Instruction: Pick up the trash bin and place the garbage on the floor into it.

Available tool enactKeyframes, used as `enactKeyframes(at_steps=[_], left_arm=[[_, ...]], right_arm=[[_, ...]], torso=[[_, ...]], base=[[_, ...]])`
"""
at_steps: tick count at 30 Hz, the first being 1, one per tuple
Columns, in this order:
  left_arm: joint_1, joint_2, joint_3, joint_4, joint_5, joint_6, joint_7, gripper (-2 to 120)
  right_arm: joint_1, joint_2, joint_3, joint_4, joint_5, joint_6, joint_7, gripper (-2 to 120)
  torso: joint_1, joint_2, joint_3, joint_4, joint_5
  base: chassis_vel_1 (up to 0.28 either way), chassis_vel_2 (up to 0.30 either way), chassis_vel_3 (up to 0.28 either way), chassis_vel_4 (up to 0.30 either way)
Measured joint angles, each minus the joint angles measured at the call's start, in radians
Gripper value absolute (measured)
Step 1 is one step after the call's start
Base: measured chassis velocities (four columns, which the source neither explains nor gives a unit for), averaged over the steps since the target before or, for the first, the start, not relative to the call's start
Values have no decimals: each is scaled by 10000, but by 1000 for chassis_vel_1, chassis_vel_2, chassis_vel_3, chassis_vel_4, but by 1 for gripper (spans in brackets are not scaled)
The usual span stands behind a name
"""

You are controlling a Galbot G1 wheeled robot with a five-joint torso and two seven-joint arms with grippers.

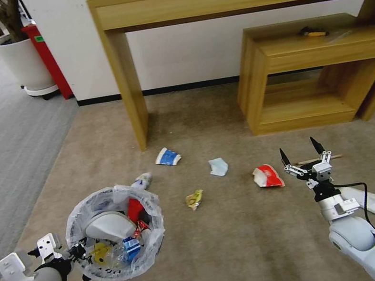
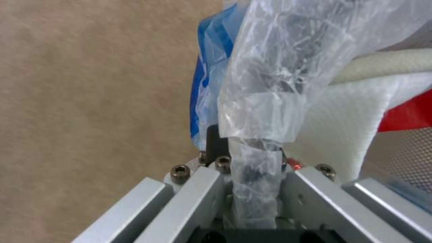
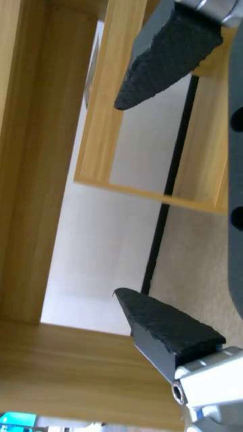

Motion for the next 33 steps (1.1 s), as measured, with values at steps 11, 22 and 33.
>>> enactKeyframes(at_steps=[11, 22, 33], left_arm=[[10, -94, 32, 13, 53, 0, -3, 0], [-15, -173, 77, 81, 141, 0, 24, 0], [-101, -157, 119, 215, 163, 0, 32, 0]], right_arm=[[10, 95, -123, -154, -219, 134, -59, 100], [-42, 109, -215, -308, -291, 271, -97, 100], [-447, 190, -397, -470, -290, 409, -51, 100]], torso=[[1, -2, 0, 3, 2], [0, -2, 0, 1, -1], [0, -1, 0, 3, 0]], base=[[-271, -262, 264, 273], [-213, -205, 201, 216], [-89, -94, 97, 95]])
